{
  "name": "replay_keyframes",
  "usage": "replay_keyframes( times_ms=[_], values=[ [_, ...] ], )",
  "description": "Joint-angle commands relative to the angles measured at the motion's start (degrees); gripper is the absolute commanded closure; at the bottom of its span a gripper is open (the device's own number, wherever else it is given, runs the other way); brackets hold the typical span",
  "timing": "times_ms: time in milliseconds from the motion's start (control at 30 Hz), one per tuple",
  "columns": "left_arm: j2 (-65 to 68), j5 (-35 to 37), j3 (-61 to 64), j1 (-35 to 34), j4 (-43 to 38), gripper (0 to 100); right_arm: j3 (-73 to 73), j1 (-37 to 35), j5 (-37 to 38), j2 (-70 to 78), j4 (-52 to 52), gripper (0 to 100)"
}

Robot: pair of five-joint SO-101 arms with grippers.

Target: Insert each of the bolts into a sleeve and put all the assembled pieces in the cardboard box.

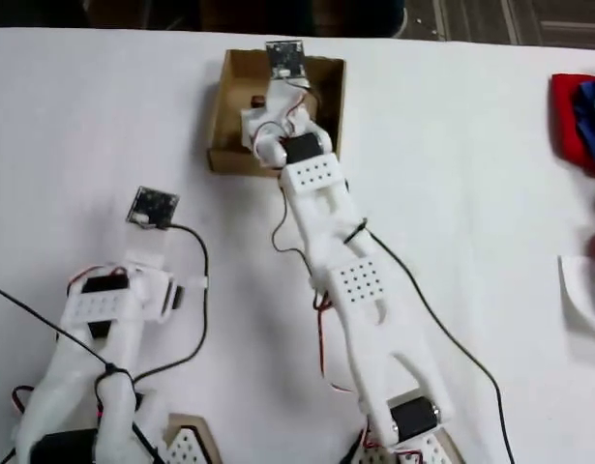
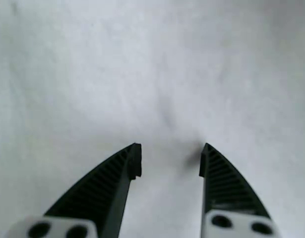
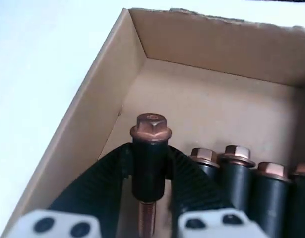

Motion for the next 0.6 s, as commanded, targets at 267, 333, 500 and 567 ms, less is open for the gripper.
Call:
replay_keyframes(
  times_ms=[267, 333, 500, 567],
  values=[
    [0.1, 0.5, -2.1, -0.4, 0.0, 79, 1.2, -0.4, -5.8, -0.8, -1.7, 97.8],
    [0.1, 0.5, -2.1, -0.4, 0.0, 79, 1.2, -0.4, -5.7, -0.8, -1.7, 97.8],
    [0.1, 0.5, -2.1, -0.2, 0.2, 79, 1.3, -0.4, -5.5, -0.8, -1.7, 97.4],
    [0.1, 0.5, -2.1, -0.2, 0.2, 79, 2.2, -0.4, -5.5, -0.8, -1.6, 97.4]
  ],
)
